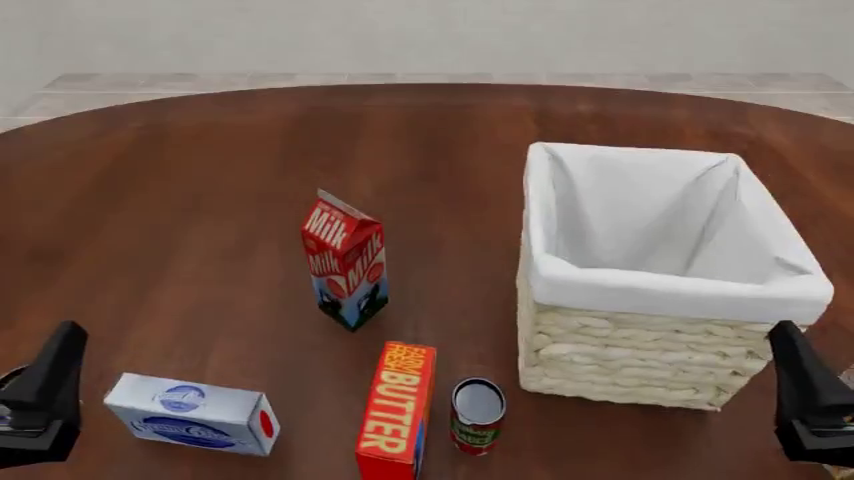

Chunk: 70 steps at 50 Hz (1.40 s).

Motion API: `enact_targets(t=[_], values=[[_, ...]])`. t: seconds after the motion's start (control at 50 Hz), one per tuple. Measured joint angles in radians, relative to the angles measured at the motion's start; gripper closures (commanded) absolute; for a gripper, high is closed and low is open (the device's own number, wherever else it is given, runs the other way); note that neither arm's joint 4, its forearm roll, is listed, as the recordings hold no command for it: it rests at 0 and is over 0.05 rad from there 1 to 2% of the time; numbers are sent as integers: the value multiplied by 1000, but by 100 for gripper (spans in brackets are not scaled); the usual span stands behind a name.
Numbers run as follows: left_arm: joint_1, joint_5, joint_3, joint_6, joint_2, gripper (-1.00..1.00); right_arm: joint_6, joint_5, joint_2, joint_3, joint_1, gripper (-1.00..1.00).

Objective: Pick up the alphabet soup and the tomato sauce, and put them in the basket.

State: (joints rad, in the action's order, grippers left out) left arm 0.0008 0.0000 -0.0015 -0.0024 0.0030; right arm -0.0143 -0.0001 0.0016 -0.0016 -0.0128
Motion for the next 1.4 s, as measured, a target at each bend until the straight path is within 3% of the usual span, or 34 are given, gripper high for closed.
enact_targets(t=[0.54, 0.92, 1.4], values=[[4, -7, -1, 3, 14, -100, 19, 36, 1, -64, 52, -100], [3, 6, -2, 5, 1, -100, 2, 123, -1, -150, 235, -100], [0, -15, -2, 1, 22, -100, -101, 162, -1, -146, 517, -100]])
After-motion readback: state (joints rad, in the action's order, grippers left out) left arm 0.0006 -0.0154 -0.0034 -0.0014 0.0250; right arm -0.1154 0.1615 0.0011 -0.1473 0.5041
